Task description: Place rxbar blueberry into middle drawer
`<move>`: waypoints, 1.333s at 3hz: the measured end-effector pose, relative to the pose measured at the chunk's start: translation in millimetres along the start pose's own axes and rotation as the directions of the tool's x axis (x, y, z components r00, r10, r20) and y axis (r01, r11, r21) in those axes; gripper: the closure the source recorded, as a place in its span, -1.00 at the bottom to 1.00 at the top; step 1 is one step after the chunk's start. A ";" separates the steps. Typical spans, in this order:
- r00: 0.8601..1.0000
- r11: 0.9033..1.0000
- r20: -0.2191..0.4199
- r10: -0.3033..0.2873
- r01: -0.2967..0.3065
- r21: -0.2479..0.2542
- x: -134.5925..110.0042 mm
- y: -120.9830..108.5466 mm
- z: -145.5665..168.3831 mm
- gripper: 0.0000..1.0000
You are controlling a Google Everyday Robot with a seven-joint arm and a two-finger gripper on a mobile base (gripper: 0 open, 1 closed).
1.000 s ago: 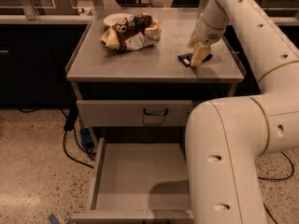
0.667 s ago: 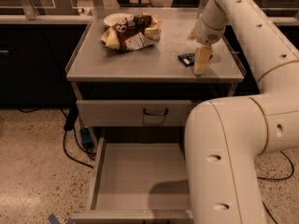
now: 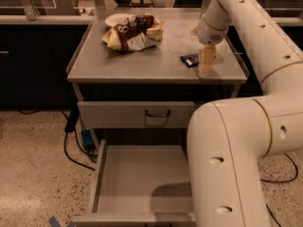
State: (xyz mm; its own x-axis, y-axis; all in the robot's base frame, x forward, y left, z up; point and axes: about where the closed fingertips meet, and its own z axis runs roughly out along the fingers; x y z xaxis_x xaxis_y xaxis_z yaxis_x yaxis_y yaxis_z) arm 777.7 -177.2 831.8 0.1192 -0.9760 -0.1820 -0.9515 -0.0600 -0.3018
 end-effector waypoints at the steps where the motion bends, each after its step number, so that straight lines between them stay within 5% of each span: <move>1: 0.999 0.996 0.008 0.053 -0.052 -0.070 -2.5 18.0 -9.0 -1.00; 2: 0.992 0.990 0.051 0.118 -0.114 -0.082 -12.6 18.3 -8.5 -1.00; 3: 0.991 0.990 0.050 0.121 -0.117 -0.076 -13.0 14.6 -0.9 -1.00; 4: 0.989 0.985 0.059 0.134 -0.126 -0.122 -12.4 21.7 19.2 -1.00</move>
Offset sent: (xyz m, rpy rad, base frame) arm -0.0394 -0.0174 0.0577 0.0939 0.3523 -0.1013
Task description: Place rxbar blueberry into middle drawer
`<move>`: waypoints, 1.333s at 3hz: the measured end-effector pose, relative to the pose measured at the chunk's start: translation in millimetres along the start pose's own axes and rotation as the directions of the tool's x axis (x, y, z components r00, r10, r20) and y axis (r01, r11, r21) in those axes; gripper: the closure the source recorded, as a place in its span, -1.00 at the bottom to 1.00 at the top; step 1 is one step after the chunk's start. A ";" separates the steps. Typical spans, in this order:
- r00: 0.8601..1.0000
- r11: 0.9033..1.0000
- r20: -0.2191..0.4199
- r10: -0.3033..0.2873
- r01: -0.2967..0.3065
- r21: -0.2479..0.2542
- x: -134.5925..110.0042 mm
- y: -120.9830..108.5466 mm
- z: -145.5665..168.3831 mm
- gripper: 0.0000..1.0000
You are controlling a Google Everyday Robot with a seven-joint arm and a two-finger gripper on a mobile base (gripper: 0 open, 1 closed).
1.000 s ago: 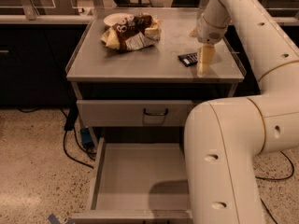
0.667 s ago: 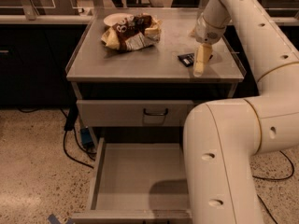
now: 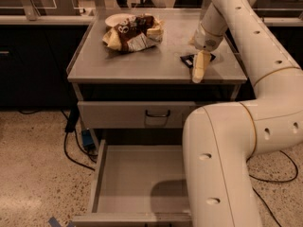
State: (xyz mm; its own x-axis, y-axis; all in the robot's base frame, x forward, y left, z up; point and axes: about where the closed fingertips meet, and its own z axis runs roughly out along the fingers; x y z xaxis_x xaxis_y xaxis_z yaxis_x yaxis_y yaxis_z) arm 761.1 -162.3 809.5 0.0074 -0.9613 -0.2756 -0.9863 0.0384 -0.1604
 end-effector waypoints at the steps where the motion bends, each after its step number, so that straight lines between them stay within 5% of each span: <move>1: 1.000 0.999 0.000 -0.002 0.002 0.032 -2.8 -7.3 -3.6 -1.00; 4: 1.000 0.996 0.007 -0.021 0.021 0.087 -6.7 -17.1 -15.2 -1.00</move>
Offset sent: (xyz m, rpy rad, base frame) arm -0.0091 0.0008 0.0148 -0.0113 -0.0373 -0.0086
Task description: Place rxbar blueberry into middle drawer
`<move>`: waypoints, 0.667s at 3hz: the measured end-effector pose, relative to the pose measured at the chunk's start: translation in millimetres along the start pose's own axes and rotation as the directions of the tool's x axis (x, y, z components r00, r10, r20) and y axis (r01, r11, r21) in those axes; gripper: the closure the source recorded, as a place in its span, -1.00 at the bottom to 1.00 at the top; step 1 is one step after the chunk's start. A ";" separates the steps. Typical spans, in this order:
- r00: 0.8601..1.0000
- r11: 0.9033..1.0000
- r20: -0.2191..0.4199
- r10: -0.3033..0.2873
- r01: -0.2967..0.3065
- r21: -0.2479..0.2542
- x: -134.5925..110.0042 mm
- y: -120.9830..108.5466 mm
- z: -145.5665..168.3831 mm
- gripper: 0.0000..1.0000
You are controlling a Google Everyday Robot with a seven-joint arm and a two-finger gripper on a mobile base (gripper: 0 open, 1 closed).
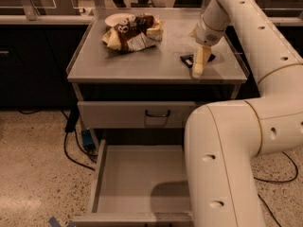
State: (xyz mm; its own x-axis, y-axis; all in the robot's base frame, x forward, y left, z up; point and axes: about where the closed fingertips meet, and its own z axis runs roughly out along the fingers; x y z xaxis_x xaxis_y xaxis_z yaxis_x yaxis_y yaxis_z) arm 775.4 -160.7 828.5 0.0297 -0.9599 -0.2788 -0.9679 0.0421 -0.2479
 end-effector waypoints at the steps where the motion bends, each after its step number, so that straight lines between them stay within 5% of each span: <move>1: 1.000 1.000 0.000 0.000 0.000 0.000 0.0 0.0 0.0 -0.60; 2: 1.000 1.000 0.000 0.000 0.000 0.000 0.0 0.0 0.0 -0.14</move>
Offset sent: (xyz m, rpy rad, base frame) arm 0.0000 0.0000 0.0000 0.0000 0.0000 0.0000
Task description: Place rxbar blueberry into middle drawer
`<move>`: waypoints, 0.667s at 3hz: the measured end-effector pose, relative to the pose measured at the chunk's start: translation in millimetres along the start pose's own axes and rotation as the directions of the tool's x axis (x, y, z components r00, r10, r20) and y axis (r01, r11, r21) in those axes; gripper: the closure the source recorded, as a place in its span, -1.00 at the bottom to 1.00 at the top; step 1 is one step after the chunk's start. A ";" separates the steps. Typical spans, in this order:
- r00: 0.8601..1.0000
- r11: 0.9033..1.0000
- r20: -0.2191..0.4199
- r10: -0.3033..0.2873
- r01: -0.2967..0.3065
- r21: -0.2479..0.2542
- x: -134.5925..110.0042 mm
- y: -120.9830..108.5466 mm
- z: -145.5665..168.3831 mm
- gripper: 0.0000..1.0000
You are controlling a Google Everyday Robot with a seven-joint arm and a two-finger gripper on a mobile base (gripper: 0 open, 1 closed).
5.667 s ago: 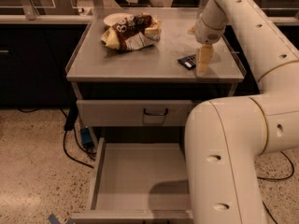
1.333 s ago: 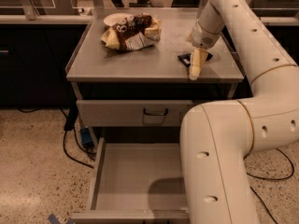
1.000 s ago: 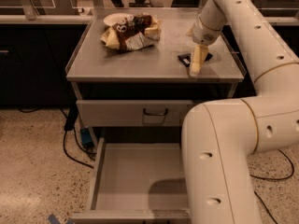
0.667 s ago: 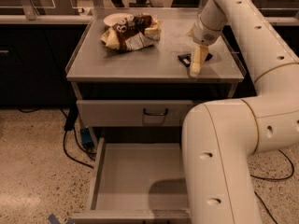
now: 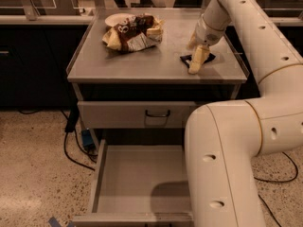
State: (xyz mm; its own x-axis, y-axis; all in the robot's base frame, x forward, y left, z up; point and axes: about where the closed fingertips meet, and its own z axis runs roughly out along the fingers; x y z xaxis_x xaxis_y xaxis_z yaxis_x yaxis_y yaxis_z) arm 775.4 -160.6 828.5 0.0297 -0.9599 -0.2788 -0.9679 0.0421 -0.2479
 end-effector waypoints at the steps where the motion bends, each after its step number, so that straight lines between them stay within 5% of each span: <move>1: 1.000 1.000 0.000 0.000 0.000 0.000 0.0 0.0 0.0 0.33; 2: 1.000 1.000 0.000 0.000 0.000 0.000 0.0 0.0 0.0 0.76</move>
Offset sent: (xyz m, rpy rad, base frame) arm 0.0000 0.0000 0.0000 0.0000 0.0000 0.0000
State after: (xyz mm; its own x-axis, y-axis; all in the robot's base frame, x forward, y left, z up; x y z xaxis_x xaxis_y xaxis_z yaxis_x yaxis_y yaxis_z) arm 775.5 -160.6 828.5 0.0297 -0.9599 -0.2788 -0.9679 0.0421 -0.2479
